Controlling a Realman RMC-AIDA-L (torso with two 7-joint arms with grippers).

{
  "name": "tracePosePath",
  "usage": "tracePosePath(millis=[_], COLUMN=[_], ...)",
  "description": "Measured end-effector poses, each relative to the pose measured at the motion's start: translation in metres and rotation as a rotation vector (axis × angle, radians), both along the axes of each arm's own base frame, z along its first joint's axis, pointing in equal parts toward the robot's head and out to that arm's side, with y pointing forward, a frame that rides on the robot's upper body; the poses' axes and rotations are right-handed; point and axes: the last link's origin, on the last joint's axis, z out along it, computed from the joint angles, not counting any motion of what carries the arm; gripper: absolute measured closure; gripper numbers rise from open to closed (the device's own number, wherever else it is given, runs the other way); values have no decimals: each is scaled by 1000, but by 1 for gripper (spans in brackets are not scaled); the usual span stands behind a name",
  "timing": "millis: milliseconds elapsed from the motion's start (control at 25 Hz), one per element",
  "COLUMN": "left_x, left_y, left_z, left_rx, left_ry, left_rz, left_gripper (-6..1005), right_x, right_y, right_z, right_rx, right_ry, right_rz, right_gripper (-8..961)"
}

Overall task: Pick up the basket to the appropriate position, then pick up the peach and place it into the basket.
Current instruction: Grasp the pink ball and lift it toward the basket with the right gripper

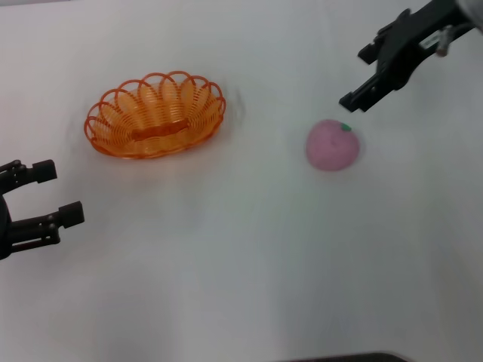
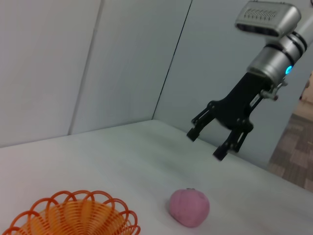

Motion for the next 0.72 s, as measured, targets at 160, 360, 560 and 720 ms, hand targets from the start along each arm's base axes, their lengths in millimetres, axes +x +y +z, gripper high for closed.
tracePosePath(millis=[160, 360, 560, 720], left_x=[1, 2, 2, 3], left_y=[0, 0, 0, 0], left_z=[0, -1, -2, -3], left_rx=[-7, -7, -10, -10], left_ry=[-13, -27, -37, -38], left_rz=[10, 10, 12, 11], left_gripper=[108, 108, 108, 108], right_x=[0, 12, 26, 30], right_y=[-1, -2, -4, -3], right_z=[-26, -50, -73, -81], right_rx=[-37, -55, -88, -96], right_ry=[-71, -119, -150, -162], right_rz=[21, 11, -1, -3], right_gripper=[60, 62, 63, 65])
